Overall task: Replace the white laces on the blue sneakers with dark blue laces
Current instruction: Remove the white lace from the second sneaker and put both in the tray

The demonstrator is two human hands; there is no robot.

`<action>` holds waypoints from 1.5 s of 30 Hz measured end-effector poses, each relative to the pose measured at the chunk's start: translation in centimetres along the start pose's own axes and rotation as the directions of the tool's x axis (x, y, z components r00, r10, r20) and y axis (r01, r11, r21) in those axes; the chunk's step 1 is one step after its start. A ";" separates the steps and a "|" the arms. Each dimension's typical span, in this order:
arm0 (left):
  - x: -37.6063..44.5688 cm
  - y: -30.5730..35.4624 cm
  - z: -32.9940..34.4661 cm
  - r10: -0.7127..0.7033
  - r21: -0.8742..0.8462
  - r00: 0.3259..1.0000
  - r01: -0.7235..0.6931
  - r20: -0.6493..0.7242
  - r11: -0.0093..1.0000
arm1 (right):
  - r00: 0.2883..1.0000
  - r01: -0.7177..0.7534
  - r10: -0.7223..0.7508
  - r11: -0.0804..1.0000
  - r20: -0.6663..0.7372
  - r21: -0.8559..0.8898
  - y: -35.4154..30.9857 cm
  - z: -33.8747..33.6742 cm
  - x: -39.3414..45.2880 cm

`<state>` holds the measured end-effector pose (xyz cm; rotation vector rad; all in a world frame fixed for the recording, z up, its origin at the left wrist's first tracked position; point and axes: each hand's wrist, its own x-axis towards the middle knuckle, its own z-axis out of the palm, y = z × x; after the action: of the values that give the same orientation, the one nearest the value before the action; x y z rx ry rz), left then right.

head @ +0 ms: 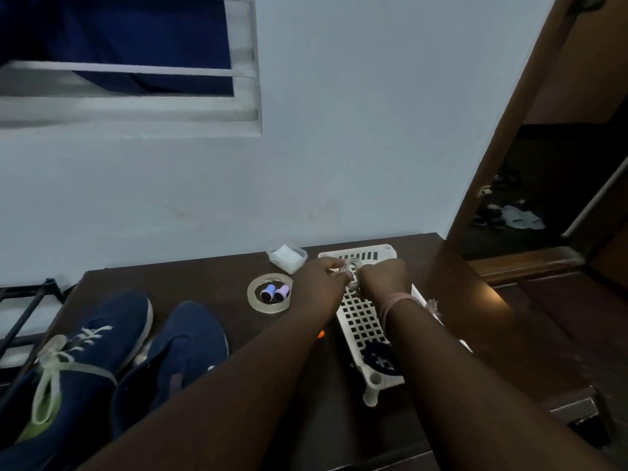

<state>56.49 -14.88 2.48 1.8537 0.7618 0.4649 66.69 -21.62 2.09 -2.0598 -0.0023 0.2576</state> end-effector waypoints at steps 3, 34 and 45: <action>2.0 -1.1 1.6 0.003 0.125 0.996 0.008 -0.088 0.992 | 1.000 0.027 -0.027 1.000 -0.014 -0.014 0.2 1.1 1.5; -7.1 -4.1 -16.2 -0.011 0.393 0.982 0.086 -0.190 0.916 | 0.858 0.459 -0.272 0.786 0.436 -0.413 -3.8 5.2 -18.5; -14.8 -9.8 -29.4 -0.178 0.487 0.789 0.521 -0.588 0.701 | 0.832 0.445 -0.134 0.740 0.539 -0.504 -3.2 8.2 -26.4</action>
<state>24.55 -2.66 5.44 2.1252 1.8052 0.4663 39.75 -15.82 5.90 -2.5394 -0.8264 0.6179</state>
